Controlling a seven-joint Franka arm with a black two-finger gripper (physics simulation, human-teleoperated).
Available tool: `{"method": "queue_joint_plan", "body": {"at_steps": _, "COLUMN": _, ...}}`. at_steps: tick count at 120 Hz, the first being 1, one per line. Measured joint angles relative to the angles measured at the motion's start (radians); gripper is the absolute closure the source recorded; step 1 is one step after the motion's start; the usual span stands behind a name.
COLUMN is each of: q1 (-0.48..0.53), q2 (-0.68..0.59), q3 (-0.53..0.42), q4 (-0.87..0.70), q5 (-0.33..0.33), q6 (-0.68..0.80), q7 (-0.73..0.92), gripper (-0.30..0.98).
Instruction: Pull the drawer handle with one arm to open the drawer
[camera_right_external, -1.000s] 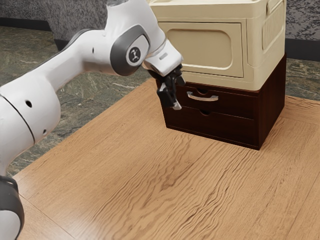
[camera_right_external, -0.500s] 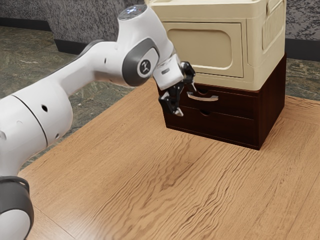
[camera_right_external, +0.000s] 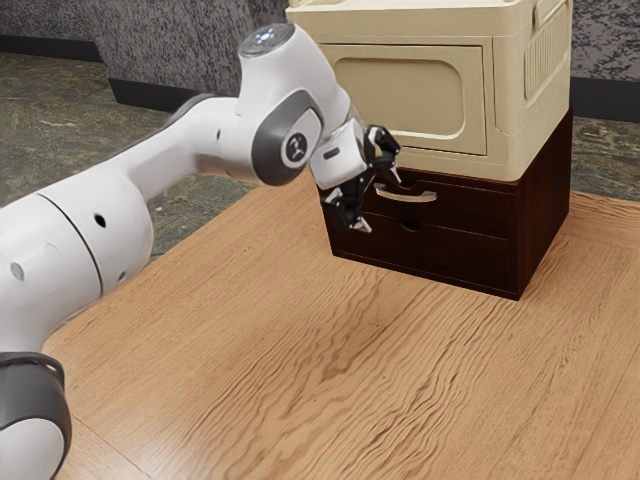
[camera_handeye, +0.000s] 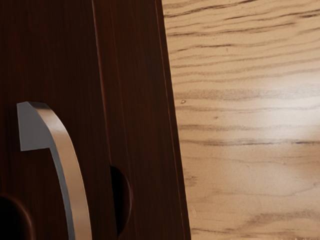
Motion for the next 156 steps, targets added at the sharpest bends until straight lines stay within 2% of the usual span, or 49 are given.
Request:
{"method": "queue_joint_plan", "body": {"at_steps": 104, "q1": -0.007, "q2": 0.01, "q3": -0.001, "q4": -0.037, "q5": -0.012, "q6": 0.089, "q7": 0.076, "gripper": 0.04}}
{"method": "queue_joint_plan", "body": {"at_steps": 156, "q1": -0.007, "q2": 0.011, "q3": -0.001, "q4": -0.037, "q5": -0.029, "q6": 0.113, "q7": 0.087, "gripper": 0.36}}
